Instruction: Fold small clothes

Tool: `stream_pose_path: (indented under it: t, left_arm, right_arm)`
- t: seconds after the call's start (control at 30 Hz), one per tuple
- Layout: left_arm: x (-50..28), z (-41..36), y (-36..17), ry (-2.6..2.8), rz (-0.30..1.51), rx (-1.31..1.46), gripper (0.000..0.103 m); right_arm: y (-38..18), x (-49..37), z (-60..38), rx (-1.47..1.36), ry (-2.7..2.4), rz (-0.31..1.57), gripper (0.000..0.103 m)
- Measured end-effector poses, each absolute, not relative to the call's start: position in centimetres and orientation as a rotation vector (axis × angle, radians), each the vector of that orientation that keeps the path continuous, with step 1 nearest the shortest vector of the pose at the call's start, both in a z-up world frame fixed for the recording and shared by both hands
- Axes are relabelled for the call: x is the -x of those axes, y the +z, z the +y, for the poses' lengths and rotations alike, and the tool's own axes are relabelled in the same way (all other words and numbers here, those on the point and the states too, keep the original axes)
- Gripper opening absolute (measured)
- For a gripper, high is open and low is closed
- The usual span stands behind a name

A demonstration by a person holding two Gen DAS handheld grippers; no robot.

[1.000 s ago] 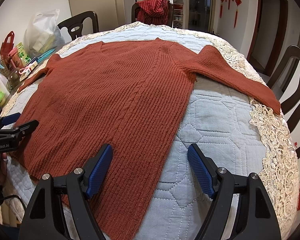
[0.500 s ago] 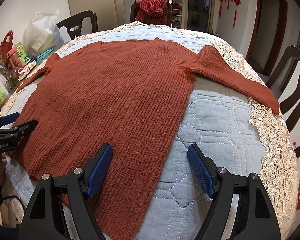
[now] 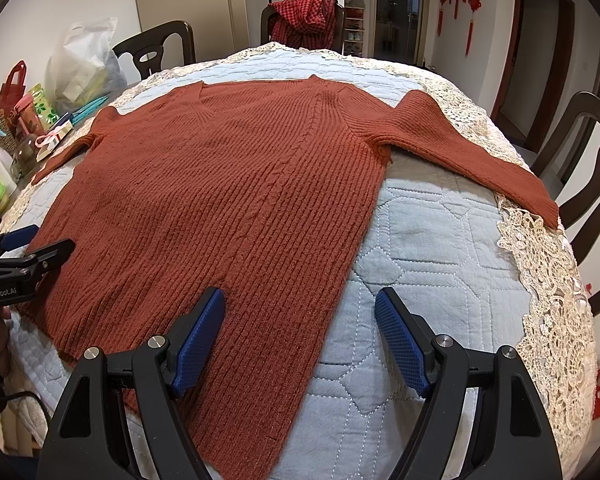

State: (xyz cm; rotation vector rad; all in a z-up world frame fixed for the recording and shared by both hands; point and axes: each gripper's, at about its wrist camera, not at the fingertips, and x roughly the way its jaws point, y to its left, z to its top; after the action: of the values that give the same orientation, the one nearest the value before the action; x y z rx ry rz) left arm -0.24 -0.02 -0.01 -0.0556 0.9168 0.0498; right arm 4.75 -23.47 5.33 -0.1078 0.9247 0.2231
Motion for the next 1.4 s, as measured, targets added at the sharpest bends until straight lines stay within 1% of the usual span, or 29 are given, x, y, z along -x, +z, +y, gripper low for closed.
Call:
stream_pose_path:
  t: [1.4]
  left_arm:
    - [0.20,0.21,0.17,0.060,0.917,0.055,0.103]
  right_arm:
    - [5.37,-4.80,-23.56,0.103,0.223,0.930,0.077]
